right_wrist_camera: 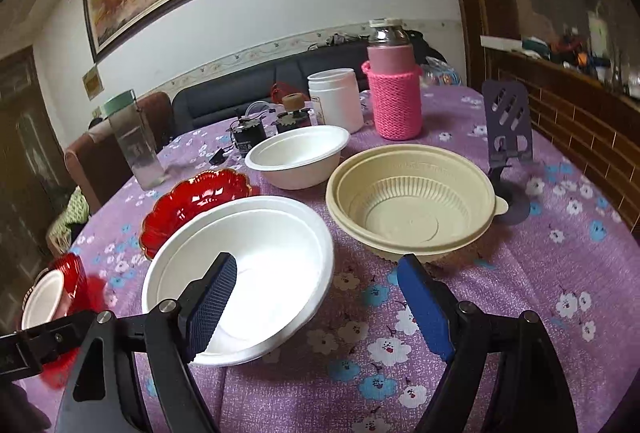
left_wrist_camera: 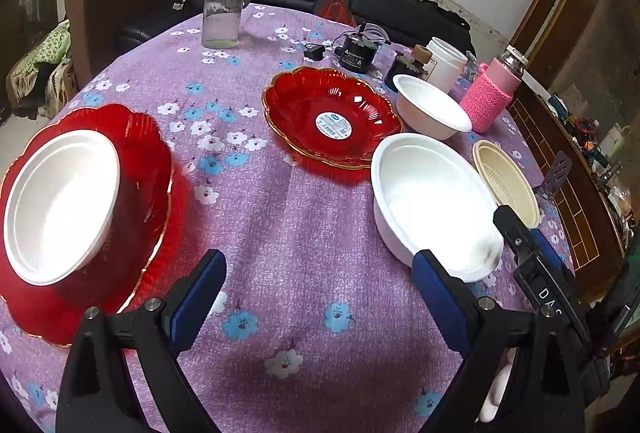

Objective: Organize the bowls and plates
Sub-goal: 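Move both grippers to the rim of the small red scalloped plate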

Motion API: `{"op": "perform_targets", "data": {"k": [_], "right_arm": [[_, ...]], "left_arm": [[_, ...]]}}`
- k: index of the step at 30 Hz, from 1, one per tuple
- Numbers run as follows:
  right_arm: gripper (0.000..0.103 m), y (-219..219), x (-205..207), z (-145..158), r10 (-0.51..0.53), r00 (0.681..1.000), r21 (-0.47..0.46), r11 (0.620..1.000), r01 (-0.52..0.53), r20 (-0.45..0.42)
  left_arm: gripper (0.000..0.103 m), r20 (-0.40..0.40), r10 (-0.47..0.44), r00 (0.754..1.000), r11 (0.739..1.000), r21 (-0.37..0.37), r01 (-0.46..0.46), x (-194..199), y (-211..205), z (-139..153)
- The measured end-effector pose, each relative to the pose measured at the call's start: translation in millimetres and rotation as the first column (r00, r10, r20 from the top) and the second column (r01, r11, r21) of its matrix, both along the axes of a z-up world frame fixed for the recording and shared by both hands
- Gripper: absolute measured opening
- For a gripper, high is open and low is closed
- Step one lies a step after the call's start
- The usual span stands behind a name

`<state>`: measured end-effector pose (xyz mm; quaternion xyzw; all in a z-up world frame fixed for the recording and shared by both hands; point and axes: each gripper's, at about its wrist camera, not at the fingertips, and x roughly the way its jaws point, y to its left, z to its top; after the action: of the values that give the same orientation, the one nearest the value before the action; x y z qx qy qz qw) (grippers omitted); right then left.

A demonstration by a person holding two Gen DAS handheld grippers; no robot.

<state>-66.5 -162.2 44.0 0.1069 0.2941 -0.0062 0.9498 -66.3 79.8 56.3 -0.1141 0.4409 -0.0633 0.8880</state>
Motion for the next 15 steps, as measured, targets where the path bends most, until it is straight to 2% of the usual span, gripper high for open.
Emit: {"op": "perform_targets", "data": {"k": [7, 11, 15], "right_arm": [[0.086, -6, 5, 29, 0.039, 0.999, 0.029, 0.999, -0.040, 0.035], [0.086, -14, 25, 49, 0.051, 0.998, 0.016, 0.999, -0.052, 0.044], [0.086, -30, 54, 69, 0.056, 0.998, 0.067, 0.996, -0.057, 0.019]], "left_arm": [[0.094, 0.003, -0.006, 1.000, 1.000, 0.020, 0.006, 17, 21, 30], [0.094, 0.004, -0.005, 1.000, 1.000, 0.021, 0.004, 40, 33, 54], [0.094, 0.025, -0.005, 1.000, 1.000, 0.024, 0.004, 66, 36, 72]]}}
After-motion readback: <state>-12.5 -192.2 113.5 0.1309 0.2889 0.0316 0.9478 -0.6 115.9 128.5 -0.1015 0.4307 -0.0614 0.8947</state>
